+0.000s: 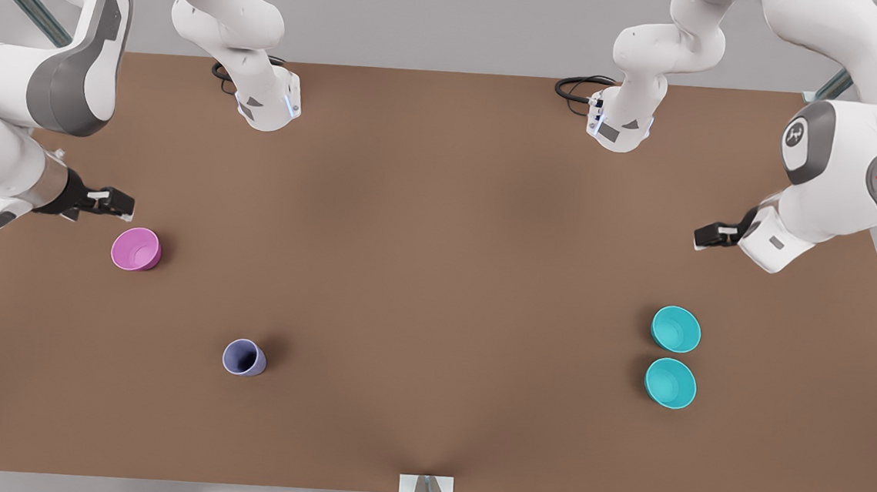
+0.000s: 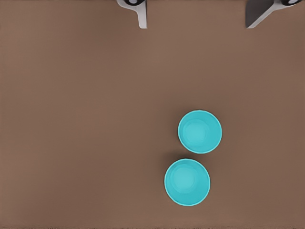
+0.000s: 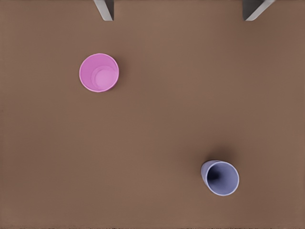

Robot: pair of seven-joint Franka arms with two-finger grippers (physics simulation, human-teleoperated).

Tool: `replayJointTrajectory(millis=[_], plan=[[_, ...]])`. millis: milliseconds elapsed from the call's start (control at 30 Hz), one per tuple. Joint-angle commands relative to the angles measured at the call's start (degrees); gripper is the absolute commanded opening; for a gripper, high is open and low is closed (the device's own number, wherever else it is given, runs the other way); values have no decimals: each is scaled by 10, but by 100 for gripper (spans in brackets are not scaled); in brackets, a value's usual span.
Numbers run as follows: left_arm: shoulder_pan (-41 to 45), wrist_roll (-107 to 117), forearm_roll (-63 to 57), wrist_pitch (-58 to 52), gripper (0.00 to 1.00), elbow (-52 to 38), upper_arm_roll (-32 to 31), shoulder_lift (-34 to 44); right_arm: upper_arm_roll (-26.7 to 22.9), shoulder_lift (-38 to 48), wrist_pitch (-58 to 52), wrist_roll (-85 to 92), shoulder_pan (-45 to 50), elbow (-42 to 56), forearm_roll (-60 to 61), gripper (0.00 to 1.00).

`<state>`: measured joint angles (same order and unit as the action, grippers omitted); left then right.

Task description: Stack the blue bowl on the pink bowl

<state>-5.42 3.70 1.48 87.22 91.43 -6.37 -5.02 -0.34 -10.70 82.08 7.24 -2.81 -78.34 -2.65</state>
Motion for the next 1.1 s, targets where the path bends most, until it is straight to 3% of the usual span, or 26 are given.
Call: replayJointTrajectory(millis=[0,133,300,567,700,933,1067], plan=[[1,12,-1,16,100,0,0,0,0,1,16,26,0,1,-1,100],[1,12,-1,16,100,0,0,0,-5,-39,4,67,-17,-29,6,100],[1,12,-2,17,100,0,0,0,-6,-68,194,75,-135,-186,18,100],[-14,-9,-1,16,100,-5,0,-1,-5,-107,307,154,-206,-224,31,100],[-14,-9,-1,16,100,-5,0,-3,-5,-107,370,298,-261,-275,98,100],[-14,-9,-3,16,100,-5,0,-3,-5,-97,548,403,-266,-408,131,100],[-14,-9,-3,17,100,-5,0,-3,-6,-99,582,409,-268,-413,114,100]])
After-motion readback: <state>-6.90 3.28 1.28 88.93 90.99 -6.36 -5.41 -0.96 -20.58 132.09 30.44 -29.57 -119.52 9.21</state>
